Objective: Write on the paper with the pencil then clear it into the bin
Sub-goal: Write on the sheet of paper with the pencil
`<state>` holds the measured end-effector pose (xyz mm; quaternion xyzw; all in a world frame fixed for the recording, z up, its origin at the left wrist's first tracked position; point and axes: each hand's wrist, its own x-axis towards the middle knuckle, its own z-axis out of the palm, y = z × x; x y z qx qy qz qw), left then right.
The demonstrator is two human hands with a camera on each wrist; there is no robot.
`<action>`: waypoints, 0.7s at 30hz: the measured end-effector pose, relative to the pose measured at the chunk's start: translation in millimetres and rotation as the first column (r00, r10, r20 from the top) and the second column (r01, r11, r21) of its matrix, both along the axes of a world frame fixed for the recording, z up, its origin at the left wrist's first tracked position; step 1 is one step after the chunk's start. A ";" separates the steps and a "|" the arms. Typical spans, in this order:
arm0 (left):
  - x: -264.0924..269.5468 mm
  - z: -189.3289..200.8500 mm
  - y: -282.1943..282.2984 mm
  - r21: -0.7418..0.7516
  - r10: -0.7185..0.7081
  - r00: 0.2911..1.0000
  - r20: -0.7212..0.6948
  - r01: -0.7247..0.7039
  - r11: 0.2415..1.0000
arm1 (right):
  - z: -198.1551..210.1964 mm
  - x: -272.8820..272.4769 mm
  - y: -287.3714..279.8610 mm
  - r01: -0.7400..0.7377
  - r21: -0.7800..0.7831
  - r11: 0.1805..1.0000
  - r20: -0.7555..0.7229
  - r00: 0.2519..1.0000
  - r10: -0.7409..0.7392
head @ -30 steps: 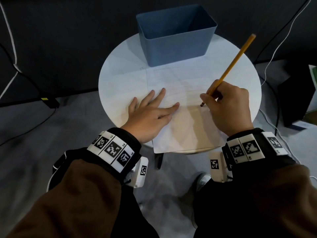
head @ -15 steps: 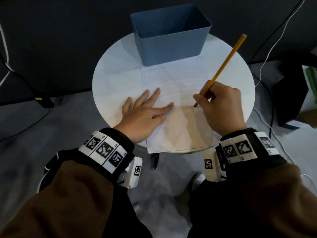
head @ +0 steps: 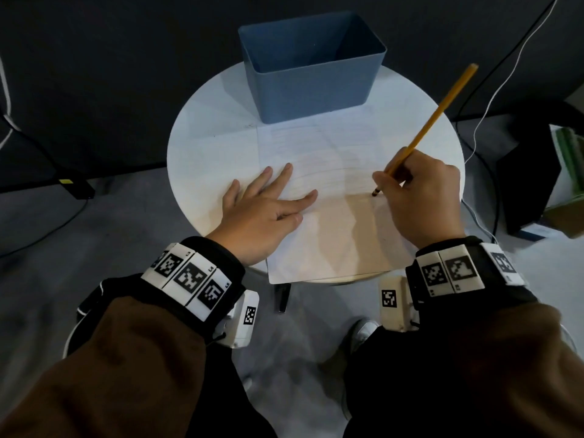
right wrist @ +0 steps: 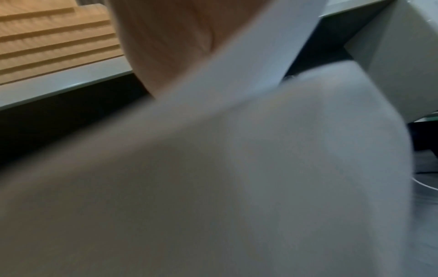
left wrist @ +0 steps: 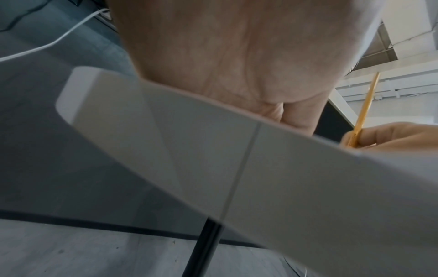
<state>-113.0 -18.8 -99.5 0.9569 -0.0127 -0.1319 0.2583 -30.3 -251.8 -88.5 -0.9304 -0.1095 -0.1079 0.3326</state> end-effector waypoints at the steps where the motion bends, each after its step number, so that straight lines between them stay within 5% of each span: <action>1: 0.1 -0.4 -0.3 0.001 0.001 1.000 0.002 -0.001 1.000 | 0.7 0.2 -0.1 0.000 0.009 1.000 0.002 1.000 0.000; 7: 0.5 -1.4 -0.9 0.008 0.009 1.000 0.003 -0.009 1.000 | -1.2 -8.2 16.9 -0.138 0.057 0.989 -0.018 0.990 0.139; 14: -0.3 -0.6 -0.7 0.000 0.006 1.000 0.007 -0.006 1.000 | 0.4 -1.2 -2.7 -0.016 0.027 1.000 0.006 1.000 0.016; 21: 1.3 -1.3 -1.5 0.011 0.012 1.000 -0.008 -0.011 1.000 | -3.4 -16.5 24.3 -0.182 0.020 0.983 0.009 0.983 0.182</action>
